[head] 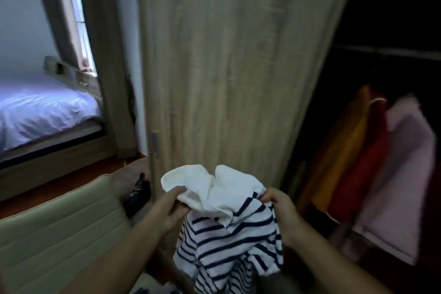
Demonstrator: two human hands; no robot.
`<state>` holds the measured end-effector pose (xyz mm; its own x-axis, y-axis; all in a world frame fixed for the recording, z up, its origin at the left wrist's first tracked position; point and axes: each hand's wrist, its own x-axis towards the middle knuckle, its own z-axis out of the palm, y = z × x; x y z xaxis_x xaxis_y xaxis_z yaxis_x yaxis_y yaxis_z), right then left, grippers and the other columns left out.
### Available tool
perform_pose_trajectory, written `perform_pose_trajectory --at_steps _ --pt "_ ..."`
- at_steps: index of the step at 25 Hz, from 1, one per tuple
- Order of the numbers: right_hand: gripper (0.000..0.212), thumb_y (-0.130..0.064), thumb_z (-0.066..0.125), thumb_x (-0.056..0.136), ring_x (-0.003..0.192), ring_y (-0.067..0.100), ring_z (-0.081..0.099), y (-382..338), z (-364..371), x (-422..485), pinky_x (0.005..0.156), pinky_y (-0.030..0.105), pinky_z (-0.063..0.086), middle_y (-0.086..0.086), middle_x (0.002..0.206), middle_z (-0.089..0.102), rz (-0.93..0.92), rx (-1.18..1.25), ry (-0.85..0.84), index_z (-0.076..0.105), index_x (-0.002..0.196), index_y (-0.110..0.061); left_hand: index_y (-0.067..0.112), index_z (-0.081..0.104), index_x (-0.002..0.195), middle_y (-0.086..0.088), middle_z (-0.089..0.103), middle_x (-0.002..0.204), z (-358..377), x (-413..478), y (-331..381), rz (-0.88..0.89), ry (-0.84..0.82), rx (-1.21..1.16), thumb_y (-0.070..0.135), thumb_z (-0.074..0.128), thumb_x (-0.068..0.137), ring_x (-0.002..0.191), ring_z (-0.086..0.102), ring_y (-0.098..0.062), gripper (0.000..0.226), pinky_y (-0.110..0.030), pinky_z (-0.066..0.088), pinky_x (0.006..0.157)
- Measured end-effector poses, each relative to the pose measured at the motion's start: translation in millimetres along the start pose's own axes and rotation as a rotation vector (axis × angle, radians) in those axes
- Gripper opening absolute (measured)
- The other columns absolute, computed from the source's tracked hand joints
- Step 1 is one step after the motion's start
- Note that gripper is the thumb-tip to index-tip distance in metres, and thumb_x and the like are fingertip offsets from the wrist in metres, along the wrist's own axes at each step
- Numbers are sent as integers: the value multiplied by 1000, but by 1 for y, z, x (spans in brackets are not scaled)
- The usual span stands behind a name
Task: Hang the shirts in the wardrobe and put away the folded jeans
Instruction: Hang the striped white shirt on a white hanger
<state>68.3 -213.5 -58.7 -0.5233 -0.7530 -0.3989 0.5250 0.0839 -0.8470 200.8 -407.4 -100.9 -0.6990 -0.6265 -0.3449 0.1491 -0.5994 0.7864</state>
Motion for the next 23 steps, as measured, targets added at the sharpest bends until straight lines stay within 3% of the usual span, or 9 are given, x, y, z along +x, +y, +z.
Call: perform_pose_trajectory --at_steps 2,4,7,9,12,15,17,21,23 --pt "13 -14 55 55 62 28 54 0 -69 -28 62 32 41 12 63 58 -34 -17 134 57 64 -5 4 61 99 -11 75 92 57 -13 -22 65 -88 79 15 48 97 70 72 -13 17 -26 59 55" --pt "30 -16 62 50 72 33 57 4 -132 -59 68 35 44 19 75 64 -33 -68 273 65 77 -3 6 60 105 -11 68 106 107 -27 -41 110 -157 116 25 51 96 85 68 -19 23 -26 58 59" --pt "36 -21 62 55 78 30 61 15 -194 -100 69 34 44 16 87 68 -51 -304 416 69 88 -8 3 60 109 -17 68 102 173 -58 -68 165 -332 269 30 53 95 89 67 -26 31 -33 57 67" --pt "29 -28 60 71 85 23 68 20 -223 -120 71 31 50 5 96 73 -122 -552 498 71 97 -19 -2 59 108 -23 68 95 212 -83 -84 243 -460 379 31 55 94 81 67 -30 36 -32 56 60" --pt "26 -29 51 87 92 22 62 14 -244 -137 73 29 45 10 105 66 -194 -626 661 64 102 -12 -8 57 101 -21 66 89 255 -108 -103 345 -603 476 27 54 94 82 64 -30 36 -35 54 69" --pt "41 -43 59 81 79 19 60 12 -247 -153 63 27 46 9 93 65 -117 -501 606 61 103 -9 0 66 91 -16 70 85 280 -125 -116 379 -722 581 29 56 93 80 66 -26 30 -35 52 72" --pt "36 -41 68 78 76 13 58 25 -247 -159 58 22 48 4 90 62 -23 -565 531 54 101 -17 9 69 81 -11 70 77 286 -128 -118 399 -774 660 31 58 92 74 67 -22 28 -34 50 68" --pt "47 -37 79 63 75 19 62 57 -245 -142 54 26 46 8 91 68 67 -475 488 63 100 -13 -4 65 85 -22 67 78 285 -131 -106 454 -922 761 30 56 94 73 66 -29 37 -35 52 66" --pt "24 -26 70 80 65 16 60 58 -239 -135 51 25 42 10 81 67 7 -495 540 62 94 -9 -5 65 86 -21 68 77 279 -126 -97 493 -941 777 32 56 92 71 66 -28 38 -32 52 64"
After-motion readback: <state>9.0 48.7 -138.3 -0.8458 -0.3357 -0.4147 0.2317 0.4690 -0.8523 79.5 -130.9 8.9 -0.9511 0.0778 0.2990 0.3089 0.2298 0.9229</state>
